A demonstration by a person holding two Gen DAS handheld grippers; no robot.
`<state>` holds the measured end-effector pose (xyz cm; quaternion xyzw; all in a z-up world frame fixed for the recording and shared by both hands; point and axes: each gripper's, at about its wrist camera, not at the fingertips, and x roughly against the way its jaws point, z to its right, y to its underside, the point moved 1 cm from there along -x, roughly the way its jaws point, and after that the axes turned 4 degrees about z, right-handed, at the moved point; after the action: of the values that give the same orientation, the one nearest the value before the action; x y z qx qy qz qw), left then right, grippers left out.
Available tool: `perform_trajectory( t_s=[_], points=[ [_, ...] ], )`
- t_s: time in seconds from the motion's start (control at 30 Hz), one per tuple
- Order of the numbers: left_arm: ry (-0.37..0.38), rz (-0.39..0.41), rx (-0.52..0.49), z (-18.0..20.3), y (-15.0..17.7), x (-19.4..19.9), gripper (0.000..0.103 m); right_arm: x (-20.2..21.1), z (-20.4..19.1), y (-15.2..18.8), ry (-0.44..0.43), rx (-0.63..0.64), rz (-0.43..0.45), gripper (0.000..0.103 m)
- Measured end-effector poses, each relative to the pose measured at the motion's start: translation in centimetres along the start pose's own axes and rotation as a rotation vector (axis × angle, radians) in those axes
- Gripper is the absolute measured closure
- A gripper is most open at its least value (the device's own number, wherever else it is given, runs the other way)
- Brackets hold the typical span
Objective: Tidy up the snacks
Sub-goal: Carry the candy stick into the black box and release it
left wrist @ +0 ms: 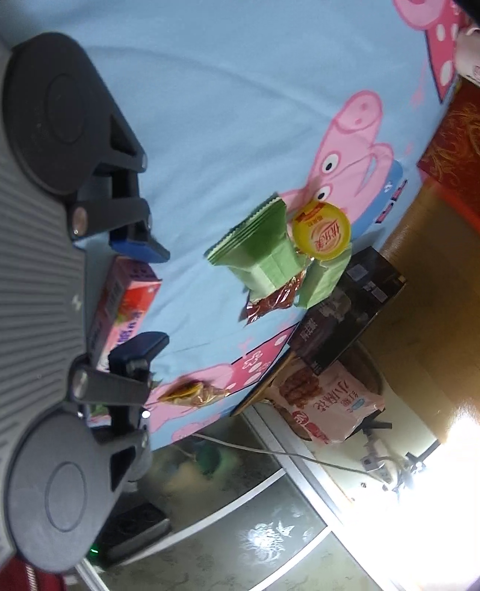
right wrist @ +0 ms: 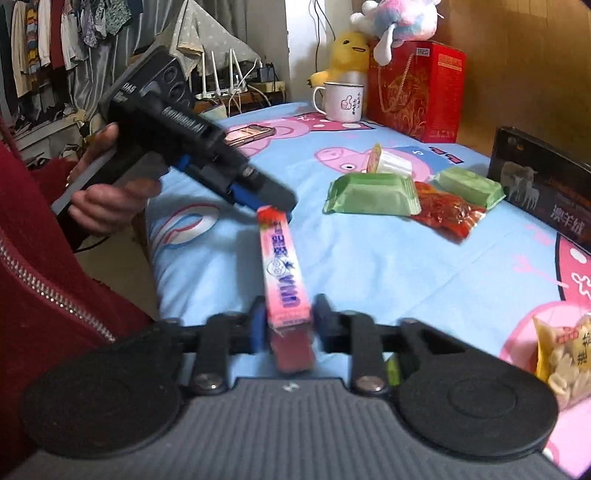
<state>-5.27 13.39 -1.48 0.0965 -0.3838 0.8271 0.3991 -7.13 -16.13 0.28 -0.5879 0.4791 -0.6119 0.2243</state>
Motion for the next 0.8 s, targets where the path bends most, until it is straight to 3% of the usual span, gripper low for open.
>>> perform_trajectory(
  t_s=[0.27, 0.37, 0.57, 0.8],
  points=[
    [0.014, 0.003, -0.023, 1.6, -2.4, -2.1, 0.062, 2.7, 1.2, -0.3, 0.033, -0.079, 0.096, 0.075],
    [0.027, 0.003, -0.081, 3.5, -5.3, -4.0, 0.062, 3.9, 2.0, -1.2, 0.092, -0.076, 0.143, 0.075],
    [0.054, 0.033, -0.217, 7.9, -12.5, -8.8, 0.061, 5.5, 4.4, -4.9, 0.297, 0.007, 0.207, 0.076],
    [0.028, 0.140, -0.260, 10.0, -21.1, -14.7, 0.058, 4.7, 12.3, -11.2, 0.434, 0.073, 0.224, 0.077]
  ],
)
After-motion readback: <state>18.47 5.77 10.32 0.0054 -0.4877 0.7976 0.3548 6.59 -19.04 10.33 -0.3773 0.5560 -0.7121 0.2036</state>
